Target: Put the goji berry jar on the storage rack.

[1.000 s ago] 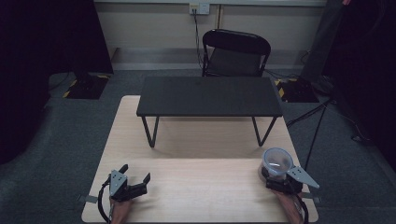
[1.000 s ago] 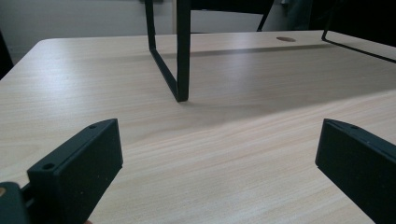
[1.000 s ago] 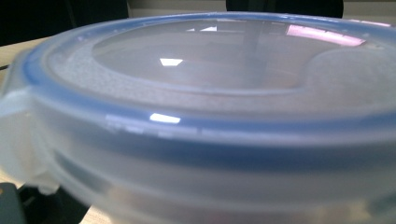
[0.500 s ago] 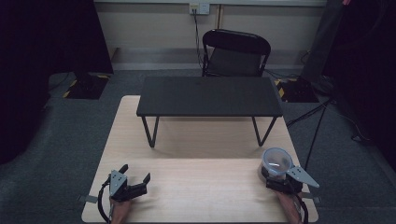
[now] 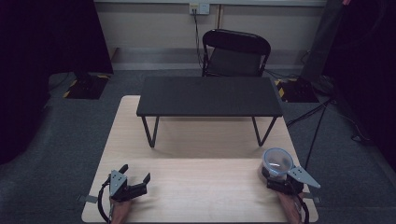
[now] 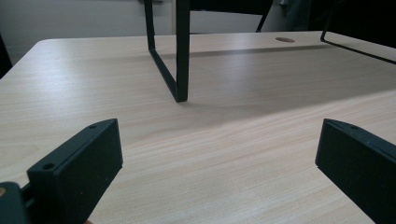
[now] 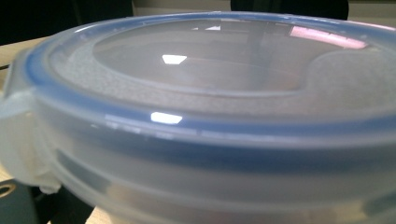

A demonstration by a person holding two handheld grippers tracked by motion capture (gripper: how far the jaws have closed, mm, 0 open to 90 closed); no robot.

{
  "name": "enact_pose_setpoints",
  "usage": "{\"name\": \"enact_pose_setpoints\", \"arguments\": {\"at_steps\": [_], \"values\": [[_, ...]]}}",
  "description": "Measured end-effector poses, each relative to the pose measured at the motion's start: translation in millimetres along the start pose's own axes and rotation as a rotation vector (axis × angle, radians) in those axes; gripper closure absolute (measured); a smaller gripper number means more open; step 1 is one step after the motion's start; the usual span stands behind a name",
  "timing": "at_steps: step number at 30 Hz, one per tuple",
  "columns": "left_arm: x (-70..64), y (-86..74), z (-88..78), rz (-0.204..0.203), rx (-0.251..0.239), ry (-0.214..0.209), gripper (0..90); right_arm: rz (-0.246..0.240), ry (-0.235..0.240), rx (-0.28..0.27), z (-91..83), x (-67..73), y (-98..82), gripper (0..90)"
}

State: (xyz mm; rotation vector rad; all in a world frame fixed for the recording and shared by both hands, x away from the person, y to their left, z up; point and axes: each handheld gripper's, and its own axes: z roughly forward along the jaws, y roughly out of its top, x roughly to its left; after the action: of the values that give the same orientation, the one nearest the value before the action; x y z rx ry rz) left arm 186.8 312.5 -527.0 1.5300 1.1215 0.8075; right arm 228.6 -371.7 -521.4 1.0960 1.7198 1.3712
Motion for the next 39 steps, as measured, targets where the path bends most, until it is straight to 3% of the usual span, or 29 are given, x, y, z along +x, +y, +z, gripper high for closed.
{"name": "enact_pose_setpoints", "arguments": {"at_steps": [5,17,23,24,29,30,31,34,35,39], "values": [[0.1,-0.1,0.0,-0.001,-0.001,0.0,0.0,0.023,-0.005,-0.013,-1.9,-1.7,5.3,2.2],[0.5,-0.2,0.1,0.0,-0.002,-0.002,0.0,0.023,0.001,-0.058,-7.7,-2.3,42.8,2.2],[0.8,-0.7,0.0,-0.003,-0.005,-0.003,0.0,0.014,0.015,-0.081,-9.1,-1.4,78.4,2.2],[1.0,-0.7,-0.1,-0.003,-0.005,-0.003,0.0,0.009,0.026,-0.089,-7.6,-0.6,92.4,2.3],[1.8,-1.3,-0.4,-0.006,-0.009,-0.005,0.0,0.003,0.06,-0.104,2.8,4.8,128.8,2.3],[1.8,-1.3,-0.4,-0.006,-0.009,-0.005,0.0,0.003,0.06,-0.104,2.8,4.8,128.8,2.3],[2.2,-1.6,-0.5,-0.008,-0.011,-0.006,0.0,-0.003,0.079,-0.115,9.6,7.3,142.1,2.3],[2.6,-1.4,-0.7,-0.008,-0.01,-0.007,0.0,-0.01,0.097,-0.122,17.2,10.9,155.7,2.3],[2.6,-1.5,-0.7,-0.007,-0.01,-0.008,0.0,-0.016,0.116,-0.119,25.2,15.3,169.9,2.3],[3.0,-1.6,-0.7,-0.008,-0.011,-0.009,0.0,-0.021,0.147,-0.119,42.2,23.3,193.6,2.3]]}}
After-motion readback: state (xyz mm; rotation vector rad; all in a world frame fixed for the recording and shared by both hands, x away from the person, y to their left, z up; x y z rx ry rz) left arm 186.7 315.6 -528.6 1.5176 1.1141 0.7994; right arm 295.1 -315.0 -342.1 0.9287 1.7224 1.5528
